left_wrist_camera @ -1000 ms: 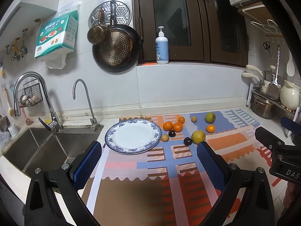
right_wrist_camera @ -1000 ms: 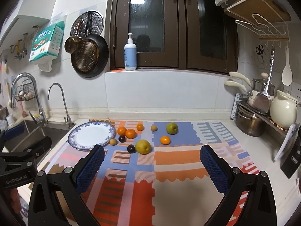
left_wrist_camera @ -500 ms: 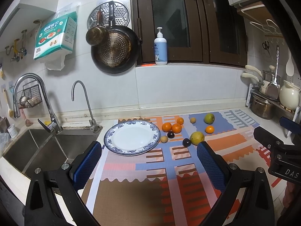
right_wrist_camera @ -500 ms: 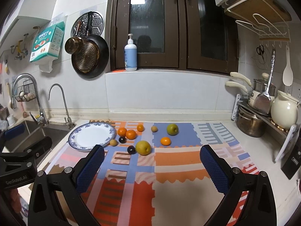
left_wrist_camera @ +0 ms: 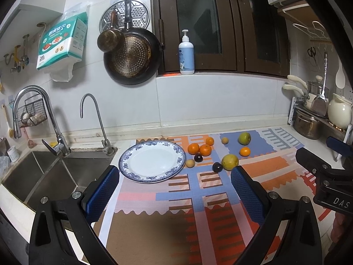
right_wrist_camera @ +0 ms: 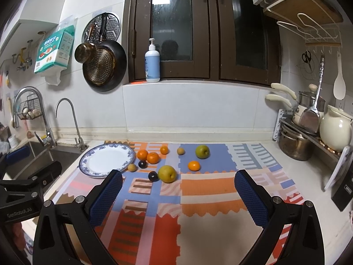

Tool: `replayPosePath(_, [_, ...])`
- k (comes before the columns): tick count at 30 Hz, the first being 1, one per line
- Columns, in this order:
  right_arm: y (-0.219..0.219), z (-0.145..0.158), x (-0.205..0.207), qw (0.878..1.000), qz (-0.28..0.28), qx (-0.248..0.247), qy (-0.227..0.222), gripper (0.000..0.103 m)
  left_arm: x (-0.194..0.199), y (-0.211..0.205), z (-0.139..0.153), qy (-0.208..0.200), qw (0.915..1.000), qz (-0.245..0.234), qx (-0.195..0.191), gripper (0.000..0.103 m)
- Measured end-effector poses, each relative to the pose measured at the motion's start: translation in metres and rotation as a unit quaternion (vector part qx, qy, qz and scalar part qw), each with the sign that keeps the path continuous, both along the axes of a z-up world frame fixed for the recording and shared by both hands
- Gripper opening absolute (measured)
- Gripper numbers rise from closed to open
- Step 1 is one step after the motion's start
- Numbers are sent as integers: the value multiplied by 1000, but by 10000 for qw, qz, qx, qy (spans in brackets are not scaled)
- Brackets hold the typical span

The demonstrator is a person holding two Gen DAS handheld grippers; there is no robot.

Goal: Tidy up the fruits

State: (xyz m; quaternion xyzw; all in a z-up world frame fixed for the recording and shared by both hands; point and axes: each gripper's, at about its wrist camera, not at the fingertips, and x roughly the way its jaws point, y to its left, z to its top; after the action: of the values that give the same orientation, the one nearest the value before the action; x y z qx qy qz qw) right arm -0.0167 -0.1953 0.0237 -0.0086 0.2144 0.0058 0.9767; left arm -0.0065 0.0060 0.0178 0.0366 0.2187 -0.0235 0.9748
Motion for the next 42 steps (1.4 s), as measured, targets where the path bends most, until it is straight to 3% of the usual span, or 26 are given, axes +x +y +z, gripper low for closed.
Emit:
replayPosePath(14, [-5, -5, 26, 10000, 74, 14, 60, 102, 25, -8, -11, 102, 9995, -230, 172, 103])
replayPosePath(20, [-4, -11, 45, 9998, 113, -127, 109, 102, 47, -12, -19, 175, 9974, -604, 354, 102])
replayPosePath(23, [-4, -14, 56, 9995, 128, -240, 180, 102, 58, -16, -22, 194, 9949, -881, 450, 96])
replayPosePath(32, [0, -27, 90, 9952, 576, -661, 443, 98, 88, -34, -33, 84, 9790, -1798, 961, 85])
replayPosePath(42, [10, -51, 128, 9844, 1076, -1168, 757, 85, 135, -45, -57, 332, 9595, -2559, 1130, 66])
